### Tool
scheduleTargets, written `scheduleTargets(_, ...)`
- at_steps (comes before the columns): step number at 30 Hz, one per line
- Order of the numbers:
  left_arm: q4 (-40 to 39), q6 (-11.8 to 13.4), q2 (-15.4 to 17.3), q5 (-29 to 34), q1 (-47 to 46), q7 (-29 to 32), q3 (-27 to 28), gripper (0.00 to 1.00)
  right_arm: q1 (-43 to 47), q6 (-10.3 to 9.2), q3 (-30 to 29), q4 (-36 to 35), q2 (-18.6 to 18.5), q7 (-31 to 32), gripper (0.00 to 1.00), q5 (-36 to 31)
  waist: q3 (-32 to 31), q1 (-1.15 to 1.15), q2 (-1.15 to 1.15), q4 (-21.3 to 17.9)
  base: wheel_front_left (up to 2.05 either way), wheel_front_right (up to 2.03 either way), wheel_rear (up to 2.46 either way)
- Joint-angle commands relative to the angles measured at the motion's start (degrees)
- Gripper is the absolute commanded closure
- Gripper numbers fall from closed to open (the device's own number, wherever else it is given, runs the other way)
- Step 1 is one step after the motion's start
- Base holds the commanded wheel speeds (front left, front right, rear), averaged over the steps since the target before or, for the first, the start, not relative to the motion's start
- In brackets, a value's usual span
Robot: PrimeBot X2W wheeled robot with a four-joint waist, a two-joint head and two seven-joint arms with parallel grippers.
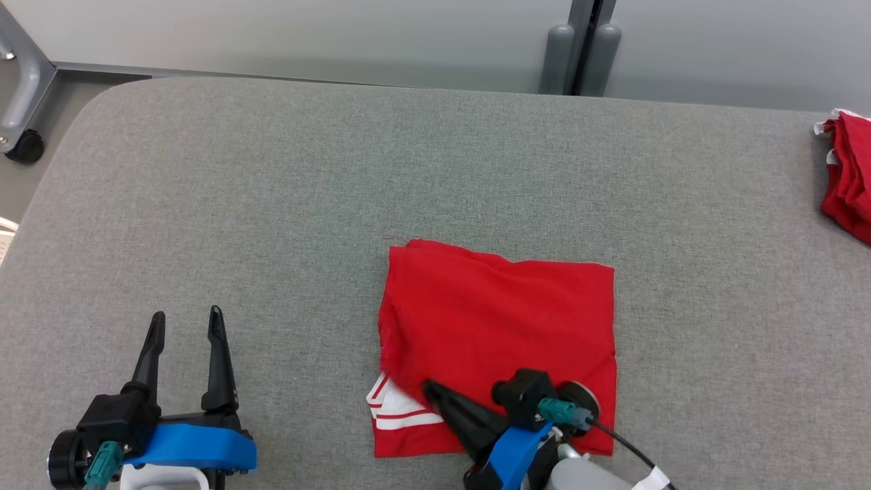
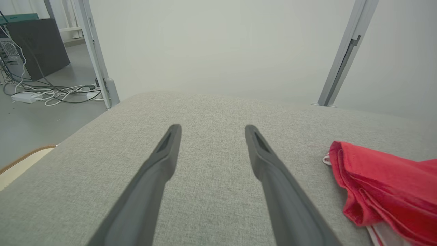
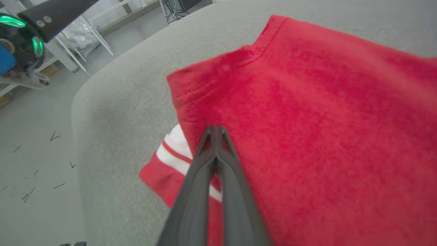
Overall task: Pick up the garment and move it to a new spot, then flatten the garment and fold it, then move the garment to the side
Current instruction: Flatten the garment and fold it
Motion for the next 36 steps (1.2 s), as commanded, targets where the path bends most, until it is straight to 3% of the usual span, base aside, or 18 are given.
scheduleTargets(1, 0.16, -0.1, -0.07, -0.15, -0.76, -0.24, 0.23, 0.0, 0.64, 0.01, 2.77, -0.9, -0.19, -0.2, 1.0, 1.57, -0.06, 0.0, 0.0, 0.02, 0.0, 0.0, 0.0)
scheduleTargets(7, 0.24, -0.1, -0.07, 0.18, -0.44, -0.24, 0.98, 0.0, 0.27, 0.01, 7.66, -2.98, -0.23, -0.19, 1.0, 4.8, -0.66, 0.0, 0.0, -0.86, 0.0, 0.0, 0.0)
scheduleTargets(12, -0.06, -0.1, -0.06, 0.88, 0.51, -0.24, 1.62, 0.0, 0.91, 0.01, 0.27, -5.71, -0.21, -0.19, 1.0, 2.45, -1.81, 0.0, 0.0, -2.85, 0.0, 0.0, 0.0)
scheduleTargets(16, 0.2, -0.11, -0.07, 1.45, 1.08, -0.24, 2.2, 0.0, 3.4, 0.01, -9.48, -9.16, -2.38, -0.2, 0.98, -1.66, -2.85, 0.0, 0.0, -4.69, 0.0, 0.0, 0.0)
scheduleTargets(17, 0.33, -0.11, -0.08, 1.51, 1.28, -0.24, 2.28, 0.0, 4.27, 0.01, -12.15, -10.19, -2.81, -0.19, 0.93, -2.74, -3.15, 0.0, 0.0, -5.17, 0.0, 0.0, 0.0)
scheduleTargets(18, 0.43, -0.11, -0.08, 1.61, 1.41, -0.24, 2.14, 0.0, 5.26, 0.01, -14.75, -11.09, -3.21, -0.19, 0.63, -3.74, -3.36, 0.0, 0.0, -5.51, 0.0, 0.0, 0.0)
scheduleTargets(20, 0.52, -0.11, -0.05, 1.7, 1.53, -0.24, 2.39, 0.0, 7.29, 0.02, -20.0, -13.13, -3.91, -0.19, 0.4, -5.77, -3.85, 0.0, 0.0, -6.33, 0.0, 0.0, 0.0)
scheduleTargets(21, 0.63, -0.11, -0.05, 1.85, 1.63, -0.24, 2.39, 0.0, 8.44, 0.01, -22.42, -14.1, -4.29, -0.19, 0.07, -6.9, -4.09, 0.0, 0.0, -6.67, 0.0, 0.0, 0.0)
scheduleTargets(22, 0.74, -0.11, -0.07, 2.01, 1.78, -0.24, 2.54, 0.0, 9.59, 0.01, -24.52, -14.8, -4.51, -0.18, 0.0, -7.8, -4.4, 0.0, 0.0, -7.06, 0.0, 0.0, 0.0)
scheduleTargets(28, 1.56, -0.11, -0.06, 2.66, 2.85, -0.24, 2.81, 0.0, 15.87, 0.01, -35.52, -18.62, -3.7, -0.19, 0.0, -11.21, -6.03, 0.0, 0.0, -8.7, 0.0, 0.0, 0.0)
scheduleTargets(36, 2.48, -0.11, 0.18, 4.57, 4.56, -0.24, 2.75, 0.0, 22.51, 0.01, -41.18, -21.91, -1.8, -0.19, 0.0, -14.99, -8.4, 0.0, 0.0, -9.49, 0.0, 0.0, 0.0)
